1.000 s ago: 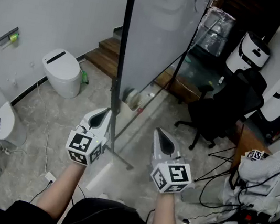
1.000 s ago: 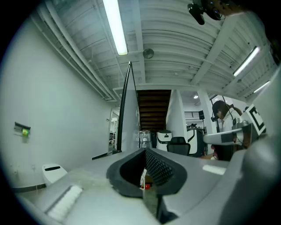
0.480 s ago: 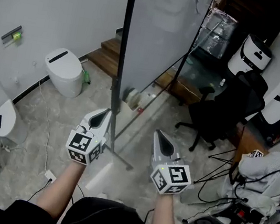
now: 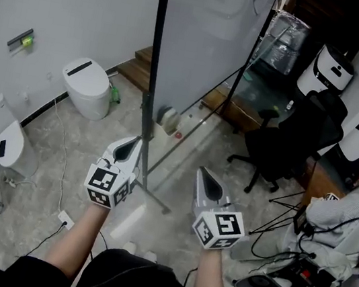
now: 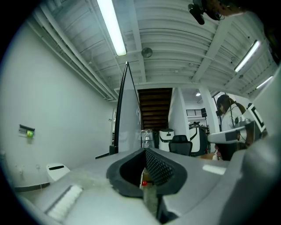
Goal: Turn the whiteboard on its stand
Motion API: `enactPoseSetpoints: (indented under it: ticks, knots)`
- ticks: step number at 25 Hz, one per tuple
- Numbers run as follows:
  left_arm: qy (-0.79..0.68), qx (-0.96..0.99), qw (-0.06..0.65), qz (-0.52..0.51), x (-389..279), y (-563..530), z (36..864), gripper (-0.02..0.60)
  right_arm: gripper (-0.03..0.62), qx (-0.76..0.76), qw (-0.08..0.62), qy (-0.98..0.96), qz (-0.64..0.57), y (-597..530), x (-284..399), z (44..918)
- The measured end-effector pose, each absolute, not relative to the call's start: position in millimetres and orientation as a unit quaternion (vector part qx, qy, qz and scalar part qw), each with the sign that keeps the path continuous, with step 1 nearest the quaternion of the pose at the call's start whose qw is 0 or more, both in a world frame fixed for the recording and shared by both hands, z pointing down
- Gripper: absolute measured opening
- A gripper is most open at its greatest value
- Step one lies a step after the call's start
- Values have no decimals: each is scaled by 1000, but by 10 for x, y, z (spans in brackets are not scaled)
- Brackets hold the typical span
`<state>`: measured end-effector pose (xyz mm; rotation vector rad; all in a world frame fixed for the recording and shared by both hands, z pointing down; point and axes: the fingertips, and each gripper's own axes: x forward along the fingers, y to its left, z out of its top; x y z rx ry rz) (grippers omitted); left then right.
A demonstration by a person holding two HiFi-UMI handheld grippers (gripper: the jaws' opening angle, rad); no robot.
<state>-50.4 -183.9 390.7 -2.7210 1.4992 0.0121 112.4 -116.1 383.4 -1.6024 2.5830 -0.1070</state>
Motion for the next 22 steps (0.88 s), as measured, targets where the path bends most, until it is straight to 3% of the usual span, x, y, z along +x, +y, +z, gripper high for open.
enactPoseSetpoints:
  ticks: [22]
  knots:
    - [492,-870,25,10,-452,-1788,3909,3,8,-502,45,862,-48,-1148,1159,3971]
